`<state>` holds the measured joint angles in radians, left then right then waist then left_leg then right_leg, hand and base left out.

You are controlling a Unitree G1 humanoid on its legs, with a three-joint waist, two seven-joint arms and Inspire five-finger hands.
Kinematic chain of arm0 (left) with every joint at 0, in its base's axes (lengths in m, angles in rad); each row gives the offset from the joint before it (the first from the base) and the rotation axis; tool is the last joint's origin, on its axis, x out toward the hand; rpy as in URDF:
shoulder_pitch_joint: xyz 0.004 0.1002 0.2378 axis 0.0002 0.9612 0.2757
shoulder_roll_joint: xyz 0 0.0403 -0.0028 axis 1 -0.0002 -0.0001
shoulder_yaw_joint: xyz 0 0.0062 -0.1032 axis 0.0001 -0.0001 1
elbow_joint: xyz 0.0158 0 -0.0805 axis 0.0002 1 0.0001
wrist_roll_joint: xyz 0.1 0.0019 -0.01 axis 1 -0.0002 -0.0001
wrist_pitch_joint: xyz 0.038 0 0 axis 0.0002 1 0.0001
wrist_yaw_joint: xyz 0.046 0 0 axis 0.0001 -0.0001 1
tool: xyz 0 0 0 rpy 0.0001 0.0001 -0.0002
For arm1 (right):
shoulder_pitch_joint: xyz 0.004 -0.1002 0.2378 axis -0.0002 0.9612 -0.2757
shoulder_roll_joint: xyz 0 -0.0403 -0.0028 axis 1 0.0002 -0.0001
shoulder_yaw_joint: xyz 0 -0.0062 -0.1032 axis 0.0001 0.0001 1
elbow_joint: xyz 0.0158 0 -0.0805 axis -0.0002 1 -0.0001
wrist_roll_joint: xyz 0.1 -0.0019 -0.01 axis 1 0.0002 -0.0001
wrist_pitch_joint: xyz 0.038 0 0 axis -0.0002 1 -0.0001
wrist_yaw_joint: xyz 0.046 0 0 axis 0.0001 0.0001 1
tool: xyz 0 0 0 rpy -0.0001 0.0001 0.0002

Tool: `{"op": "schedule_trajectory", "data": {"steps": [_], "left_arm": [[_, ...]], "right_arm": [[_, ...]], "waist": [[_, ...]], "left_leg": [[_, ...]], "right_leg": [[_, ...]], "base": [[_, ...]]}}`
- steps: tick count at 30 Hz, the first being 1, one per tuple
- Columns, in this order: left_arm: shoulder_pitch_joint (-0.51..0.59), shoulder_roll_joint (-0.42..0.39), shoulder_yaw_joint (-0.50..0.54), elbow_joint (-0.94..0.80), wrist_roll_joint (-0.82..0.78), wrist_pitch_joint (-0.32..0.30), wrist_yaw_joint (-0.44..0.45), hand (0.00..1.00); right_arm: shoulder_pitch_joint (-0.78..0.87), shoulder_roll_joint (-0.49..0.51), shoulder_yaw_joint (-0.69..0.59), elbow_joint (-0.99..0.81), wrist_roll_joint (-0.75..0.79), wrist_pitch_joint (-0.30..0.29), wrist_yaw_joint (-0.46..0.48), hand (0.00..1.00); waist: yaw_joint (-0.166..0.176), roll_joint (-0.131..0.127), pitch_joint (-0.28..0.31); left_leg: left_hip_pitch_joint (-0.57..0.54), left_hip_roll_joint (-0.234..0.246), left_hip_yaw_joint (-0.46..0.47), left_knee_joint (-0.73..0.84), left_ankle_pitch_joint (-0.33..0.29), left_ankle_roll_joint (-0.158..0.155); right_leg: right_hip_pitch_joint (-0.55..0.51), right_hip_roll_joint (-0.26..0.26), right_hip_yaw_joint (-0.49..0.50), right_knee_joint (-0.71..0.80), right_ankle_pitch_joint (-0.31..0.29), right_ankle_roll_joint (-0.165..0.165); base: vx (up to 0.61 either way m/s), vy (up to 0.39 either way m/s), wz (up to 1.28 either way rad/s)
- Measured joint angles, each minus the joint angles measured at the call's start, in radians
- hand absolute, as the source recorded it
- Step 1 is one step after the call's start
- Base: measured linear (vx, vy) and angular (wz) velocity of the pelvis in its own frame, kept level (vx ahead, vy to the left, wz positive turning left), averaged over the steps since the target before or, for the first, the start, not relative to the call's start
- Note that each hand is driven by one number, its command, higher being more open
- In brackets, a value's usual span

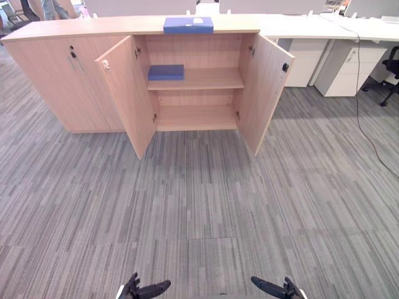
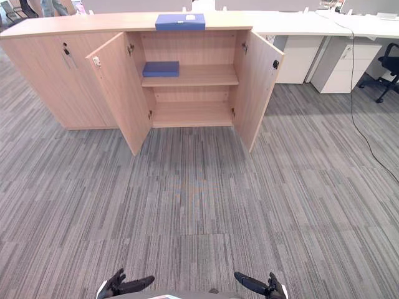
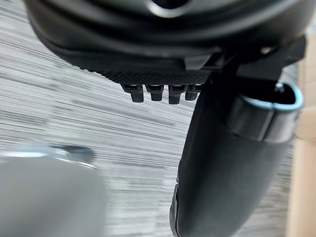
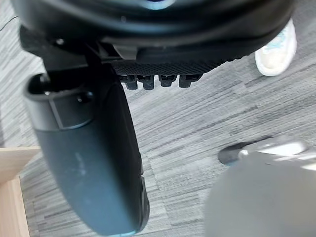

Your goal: Walk over to the cabinet, pick up the folder, carry it to the office cabinet, place the folder inside the office cabinet, then close the office cabinet door

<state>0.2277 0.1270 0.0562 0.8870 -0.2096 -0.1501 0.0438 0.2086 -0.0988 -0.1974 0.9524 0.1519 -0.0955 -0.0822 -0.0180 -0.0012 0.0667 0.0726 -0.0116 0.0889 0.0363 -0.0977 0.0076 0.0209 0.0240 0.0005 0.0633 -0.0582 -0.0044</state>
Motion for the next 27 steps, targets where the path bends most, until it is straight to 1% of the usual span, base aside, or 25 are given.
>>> {"op": "schedule_trajectory", "data": {"steps": [3,6,13,14,17,19,20,21,22,23,24,25,26,27], "left_arm": [[-0.018,-0.001,0.013,-0.045,0.0,-0.009,-0.001,1.0],[-0.017,0.0,0.026,-0.074,0.001,-0.018,-0.001,1.0],[-0.008,0.003,0.04,-0.104,0.0,-0.019,0.0,1.0],[-0.008,0.0,0.05,-0.11,0.0,-0.019,0.0,1.0],[-0.002,-0.002,0.072,-0.142,-0.001,-0.019,0.002,1.0],[-0.002,-0.003,0.075,-0.147,-0.006,-0.019,0.003,1.0],[-0.002,-0.005,0.075,-0.15,-0.007,-0.019,0.003,1.0],[0.0,-0.01,0.075,-0.165,-0.008,-0.019,0.003,1.0],[0.002,-0.011,0.074,-0.181,-0.008,-0.02,0.002,1.0],[0.002,-0.011,0.074,-0.181,-0.008,-0.02,0.002,1.0],[0.002,-0.011,0.073,-0.181,-0.008,-0.019,0.003,1.0],[-0.003,-0.007,0.072,-0.182,-0.008,-0.019,0.004,1.0],[-0.004,-0.001,0.069,-0.18,-0.008,-0.019,0.005,1.0],[-0.009,0.009,0.063,-0.18,-0.008,-0.018,0.01,1.0]], "right_arm": [[-0.006,-0.001,-0.014,-0.039,-0.034,-0.001,0.003,1.0],[-0.013,-0.008,-0.016,-0.07,-0.069,-0.006,0.009,1.0],[-0.043,-0.01,-0.016,-0.079,-0.116,-0.006,0.02,1.0],[-0.045,-0.011,-0.016,-0.095,-0.117,-0.006,0.02,1.0],[-0.067,-0.022,-0.012,-0.132,-0.117,-0.006,0.019,1.0],[-0.089,-0.039,-0.01,-0.144,-0.117,-0.006,0.018,1.0],[-0.094,-0.045,-0.009,-0.144,-0.118,-0.006,0.018,1.0],[-0.101,-0.055,-0.009,-0.144,-0.119,-0.006,0.017,1.0],[-0.1,-0.06,-0.009,-0.144,-0.126,-0.005,0.015,1.0],[-0.1,-0.061,-0.009,-0.144,-0.127,-0.005,0.015,1.0],[-0.099,-0.061,-0.006,-0.145,-0.128,-0.004,0.014,1.0],[-0.094,-0.06,0.012,-0.156,-0.129,-0.003,0.011,1.0],[-0.086,-0.059,0.021,-0.162,-0.131,-0.003,0.012,1.0],[-0.083,-0.059,0.039,-0.165,-0.137,-0.003,0.014,1.0]], "waist": [[-0.002,-0.008,0.016],[-0.007,-0.01,0.019],[-0.01,-0.01,0.048],[-0.01,-0.009,0.054],[-0.004,-0.007,0.07],[-0.001,0.006,0.08],[-0.002,0.01,0.082],[0.0,0.014,0.085],[0.002,0.013,0.086],[0.002,0.013,0.087],[-0.001,0.016,0.091],[-0.007,0.021,0.105],[-0.013,0.025,0.11],[-0.014,0.023,0.128]], "left_leg": [[0.016,-0.004,0.0,-0.016,0.0,0.0],[0.027,-0.009,0.0,-0.033,-0.001,-0.002],[0.027,-0.01,0.004,-0.031,-0.014,-0.021],[0.016,-0.009,0.008,-0.02,-0.024,-0.026],[-0.043,-0.004,0.041,0.065,-0.075,-0.017],[-0.083,0.003,0.06,0.125,-0.117,0.0],[-0.093,0.004,0.062,0.14,-0.129,0.003],[-0.111,0.003,0.064,0.167,-0.152,0.012],[-0.127,-0.004,0.063,0.204,-0.184,0.022],[-0.128,-0.006,0.063,0.21,-0.19,0.024],[-0.122,-0.014,0.06,0.222,-0.206,0.034],[-0.094,-0.022,0.046,0.223,-0.219,0.059],[-0.078,-0.024,0.041,0.222,-0.221,0.067],[-0.033,-0.027,0.034,0.211,-0.232,0.075]], "right_leg": [[0.024,-0.005,-0.007,-0.026,0.003,0.005],[0.037,-0.01,-0.013,-0.047,0.006,0.009],[0.038,-0.011,-0.019,-0.049,0.005,0.01],[0.031,-0.012,-0.012,-0.049,0.005,0.011],[0.001,-0.012,0.011,-0.049,0.002,0.015],[-0.023,-0.008,0.03,-0.032,-0.01,0.028],[-0.035,-0.008,0.031,-0.014,-0.02,0.032],[-0.069,-0.01,0.034,0.051,-0.057,0.04],[-0.125,-0.019,0.033,0.174,-0.121,0.058],[-0.14,-0.022,0.031,0.205,-0.134,0.066],[-0.202,-0.033,0.017,0.356,-0.172,0.091],[-0.287,-0.046,-0.021,0.551,-0.189,0.095],[-0.312,-0.053,-0.038,0.615,-0.205,0.089],[-0.341,-0.061,-0.065,0.657,-0.232,0.064]], "base": [[0.1,0.037,0.05],[0.08,0.036,0.03],[0.05,0.008,0.0],[0.02,-0.016,-0.11],[0.01,-0.01,-0.26],[0.02,0.014,-0.31],[0.03,0.037,-0.12],[0.06,0.065,-0.03],[0.05,0.057,-0.01],[0.09,0.09,0.02],[0.14,0.087,0.07],[0.19,0.098,0.15],[0.27,0.064,0.22],[0.25,0.037,0.18]]}}
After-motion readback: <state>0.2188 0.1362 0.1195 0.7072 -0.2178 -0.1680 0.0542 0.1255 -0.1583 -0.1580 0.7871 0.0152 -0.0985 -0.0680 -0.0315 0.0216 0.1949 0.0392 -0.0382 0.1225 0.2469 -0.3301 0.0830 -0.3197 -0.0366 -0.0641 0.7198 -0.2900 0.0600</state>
